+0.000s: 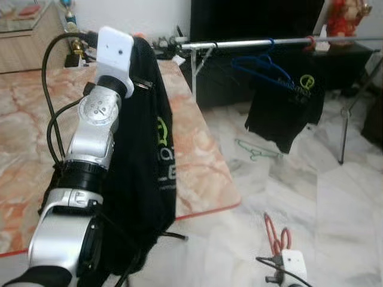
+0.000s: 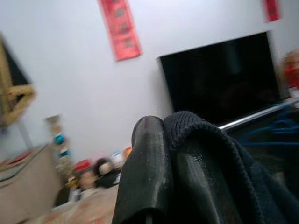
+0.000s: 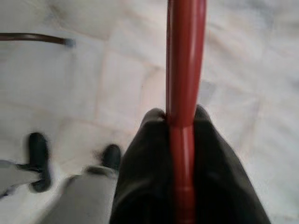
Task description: Hang hanger
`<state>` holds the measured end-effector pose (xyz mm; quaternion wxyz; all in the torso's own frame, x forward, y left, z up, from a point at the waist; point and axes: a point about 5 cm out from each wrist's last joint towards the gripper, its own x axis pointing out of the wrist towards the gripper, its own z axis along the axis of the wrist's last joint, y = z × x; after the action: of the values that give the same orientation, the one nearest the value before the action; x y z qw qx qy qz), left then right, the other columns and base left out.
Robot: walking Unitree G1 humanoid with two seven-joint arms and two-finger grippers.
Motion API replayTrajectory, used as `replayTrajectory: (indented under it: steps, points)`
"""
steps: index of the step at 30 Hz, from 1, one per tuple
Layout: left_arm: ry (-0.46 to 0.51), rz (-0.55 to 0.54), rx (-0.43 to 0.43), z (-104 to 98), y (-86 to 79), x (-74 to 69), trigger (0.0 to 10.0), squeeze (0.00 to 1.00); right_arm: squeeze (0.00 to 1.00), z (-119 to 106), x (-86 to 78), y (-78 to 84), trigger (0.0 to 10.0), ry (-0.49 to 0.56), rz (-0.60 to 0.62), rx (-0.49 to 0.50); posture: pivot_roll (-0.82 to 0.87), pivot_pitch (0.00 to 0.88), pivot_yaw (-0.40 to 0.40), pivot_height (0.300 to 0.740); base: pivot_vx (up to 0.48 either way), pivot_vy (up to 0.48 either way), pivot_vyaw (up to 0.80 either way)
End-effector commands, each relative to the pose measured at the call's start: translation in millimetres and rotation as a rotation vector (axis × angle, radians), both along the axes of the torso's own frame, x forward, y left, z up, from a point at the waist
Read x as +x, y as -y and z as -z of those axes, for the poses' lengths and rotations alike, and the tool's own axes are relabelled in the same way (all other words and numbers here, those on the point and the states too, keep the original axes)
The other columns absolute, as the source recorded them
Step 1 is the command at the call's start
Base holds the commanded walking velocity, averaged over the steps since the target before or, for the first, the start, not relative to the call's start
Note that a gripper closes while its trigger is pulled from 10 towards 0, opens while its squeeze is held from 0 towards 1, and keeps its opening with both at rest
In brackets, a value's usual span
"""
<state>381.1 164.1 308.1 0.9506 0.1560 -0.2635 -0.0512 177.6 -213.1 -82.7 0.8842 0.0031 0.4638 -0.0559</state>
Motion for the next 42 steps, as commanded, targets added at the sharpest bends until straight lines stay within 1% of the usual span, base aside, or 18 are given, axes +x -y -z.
replayTrajectory:
  steps: [1, 9, 11, 14, 16, 18, 21, 23, 25, 26, 29, 32, 35, 36, 37, 38, 39, 42]
  points:
    - [0.031, 0.003, -0.012, -5.4, 0.8, -1.2, 10.0, 0.00, 0.00, 0.3, -0.3, -1.0, 10.0, -0.001, -0.003, 0.003, 0.02, 0.000, -0.043, 0.740, 0.360, 0.000, 0.00]
    - [-0.037, 0.026, 0.015, 13.9, 4.8, -1.5, 10.0, 0.00, 0.00, 0.6, -1.0, -0.7, 10.0, -0.004, -0.004, 0.003, 0.02, 0.000, -0.042, 0.740, 0.347, 0.000, 0.00]
    - [-0.105, 0.042, 0.048, 34.3, 6.5, -5.4, 10.0, 0.00, 0.00, 0.8, -1.4, -0.9, 10.0, -0.006, -0.006, 0.004, 0.02, 0.000, -0.041, 0.740, 0.000, 0.000, 0.00]
    - [-0.162, 0.080, 0.040, 52.8, 7.7, -13.8, 10.0, 0.00, 0.00, 1.2, -2.2, -1.0, 10.0, -0.008, -0.006, 0.004, 0.02, 0.000, -0.039, 0.740, 0.000, 0.000, 0.00]
    - [-0.176, 0.089, 0.040, 56.6, 8.1, -15.6, 10.0, 0.00, 0.00, 1.2, -2.3, -0.9, 10.0, -0.008, -0.006, 0.004, 0.02, 0.000, -0.039, 0.740, 0.000, 0.000, 0.00]
    - [-0.246, 0.127, 0.056, 77.9, 10.8, -25.7, 10.0, 0.00, 0.00, 1.4, -2.9, -0.7, 10.0, -0.010, -0.008, 0.003, 0.02, 0.000, -0.039, 0.740, 0.000, 0.000, 0.00]
    - [-0.291, 0.139, 0.062, 92.0, 13.1, -33.5, 10.0, 0.00, 0.00, 1.6, -3.4, -0.3, 10.0, -0.012, -0.011, 0.002, 0.03, 0.000, -0.040, 0.740, 0.000, 0.000, 0.00]
    - [-0.355, 0.174, 0.054, 111.4, 20.9, -46.2, 10.0, 0.00, 0.00, 1.9, -4.1, 0.0, 10.0, -0.016, -0.017, 0.000, 0.02, 0.000, -0.037, 0.740, 0.000, 0.000, 0.00]
    - [-0.386, 0.185, 0.044, 120.0, 24.5, -52.8, 10.0, 0.00, 0.00, 2.0, -4.6, 0.1, 10.0, -0.016, -0.016, 0.000, 0.02, 0.000, -0.037, 0.740, 0.000, 0.000, 0.00]
    - [-0.425, 0.202, 0.043, 131.3, 29.6, -62.0, 10.0, 0.00, 0.00, 2.1, -4.9, 0.4, 10.0, -0.017, -0.016, -0.001, 0.02, 0.000, -0.037, 0.740, 0.000, 0.000, 0.00]
    - [-0.482, 0.221, 0.052, 147.0, 37.2, -76.7, 10.0, 0.00, 0.00, 2.3, -5.4, 0.6, 10.0, -0.019, -0.017, -0.003, 0.02, 0.000, -0.038, 0.740, 0.000, 0.000, 0.00]
    - [-0.546, 0.222, 0.005, 166.2, 46.2, -92.2, 10.0, 0.00, 0.00, 2.6, -6.0, 0.8, 10.0, -0.022, -0.023, -0.003, 0.03, 0.000, -0.039, 0.740, 0.000, 0.000, 0.00]
    - [-0.579, 0.217, -0.010, 176.7, 50.7, -99.8, 10.0, 0.00, 0.00, 2.7, -6.4, 0.8, 10.0, -0.023, -0.026, -0.003, 0.03, 0.000, -0.040, 0.740, 0.000, 0.000, 0.00]
    - [-0.589, 0.207, -0.015, 179.7, 52.0, -102.4, 10.0, 0.11, 0.00, 2.8, -6.6, 0.9, 10.0, -0.023, -0.026, -0.003, 0.02, 0.000, -0.040, 0.740, 0.000, 0.000, 0.00]
    - [-0.595, 0.200, -0.019, 181.8, 53.4, -104.5, 10.0, 0.39, 0.00, 2.8, -6.8, 1.0, 10.0, -0.024, -0.027, -0.004, 0.03, 0.000, -0.041, 0.740, 0.000, 0.000, 0.00]
    - [-0.601, 0.194, -0.020, 183.2, 55.3, -107.6, 10.0, 0.85, 0.00, 3.0, -7.1, 1.1, 10.0, -0.025, -0.027, -0.004, 0.03, 0.000, -0.041, 0.740, 0.000, 0.000, 0.00]
    - [-0.599, 0.194, -0.013, 183.2, 55.9, -108.2, 10.0, 1.00, 0.00, 3.0, -7.2, 1.2, 10.0, -0.025, -0.028, -0.005, 0.03, 0.000, -0.041, 0.740, 0.000, 0.000, 0.00]
    - [-0.590, 0.171, -0.017, 181.4, 53.4, -109.4, 10.0, 1.00, 0.00, 3.2, -7.7, 1.0, 10.0, -0.026, -0.029, -0.005, 0.03, 0.000, -0.039, 0.740, 0.000, 0.000, 0.00]
